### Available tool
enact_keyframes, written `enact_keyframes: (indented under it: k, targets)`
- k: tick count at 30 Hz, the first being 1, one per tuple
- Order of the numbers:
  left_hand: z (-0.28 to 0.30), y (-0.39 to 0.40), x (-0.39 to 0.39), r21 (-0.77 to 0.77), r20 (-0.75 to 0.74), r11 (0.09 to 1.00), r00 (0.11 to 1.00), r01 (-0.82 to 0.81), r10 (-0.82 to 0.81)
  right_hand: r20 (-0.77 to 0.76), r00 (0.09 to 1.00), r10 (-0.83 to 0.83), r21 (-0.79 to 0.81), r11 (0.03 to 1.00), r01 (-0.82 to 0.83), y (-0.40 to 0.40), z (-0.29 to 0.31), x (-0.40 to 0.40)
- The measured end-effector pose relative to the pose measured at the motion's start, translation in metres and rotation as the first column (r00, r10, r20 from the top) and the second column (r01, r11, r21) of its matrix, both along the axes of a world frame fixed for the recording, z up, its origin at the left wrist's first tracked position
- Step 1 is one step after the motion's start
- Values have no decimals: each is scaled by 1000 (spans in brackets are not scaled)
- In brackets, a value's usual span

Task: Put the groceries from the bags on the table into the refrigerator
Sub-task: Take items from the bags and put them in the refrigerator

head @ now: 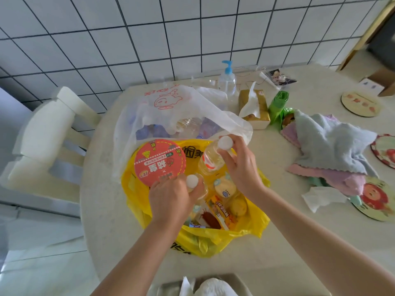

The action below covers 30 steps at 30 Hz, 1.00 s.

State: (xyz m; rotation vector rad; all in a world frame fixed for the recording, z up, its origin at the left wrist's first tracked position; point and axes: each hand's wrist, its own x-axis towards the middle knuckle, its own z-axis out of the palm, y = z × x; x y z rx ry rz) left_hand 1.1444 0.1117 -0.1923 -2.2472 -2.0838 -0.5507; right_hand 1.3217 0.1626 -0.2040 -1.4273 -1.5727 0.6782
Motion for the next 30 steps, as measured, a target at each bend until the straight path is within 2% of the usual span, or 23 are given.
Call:
enact_keyframes:
  k: [6,10,12,15,17,21,25,30]
  targets:
    - [-8,5,6,-89,90,995,995,-45,53,167,978,126,-124,987,-106,15,-9,-1]
    - [-18,-2,13,-120,323,992,946,37,4,201,967,156,-99,985,-139,13,-23,3]
    - [-26,-8,16,-144,453,984,891,101,-25,160,971,179,-100,981,-165,14,-27,2]
    - [-37,-15,20,-163,676,970,736,179,-22,43,975,216,-161,965,-207,16,-32,0]
    - [-41,-17,22,-164,741,963,671,213,-22,8,976,216,-181,961,-211,16,-36,0]
    - [-52,-15,21,-229,705,950,709,212,12,-4,979,206,-195,960,-203,26,-45,1]
    - [-64,-14,18,-297,627,939,777,175,54,57,952,300,-247,929,-277,40,-50,3]
    - [-77,-15,12,-279,625,949,778,150,61,87,930,358,-270,907,-324,42,-62,15]
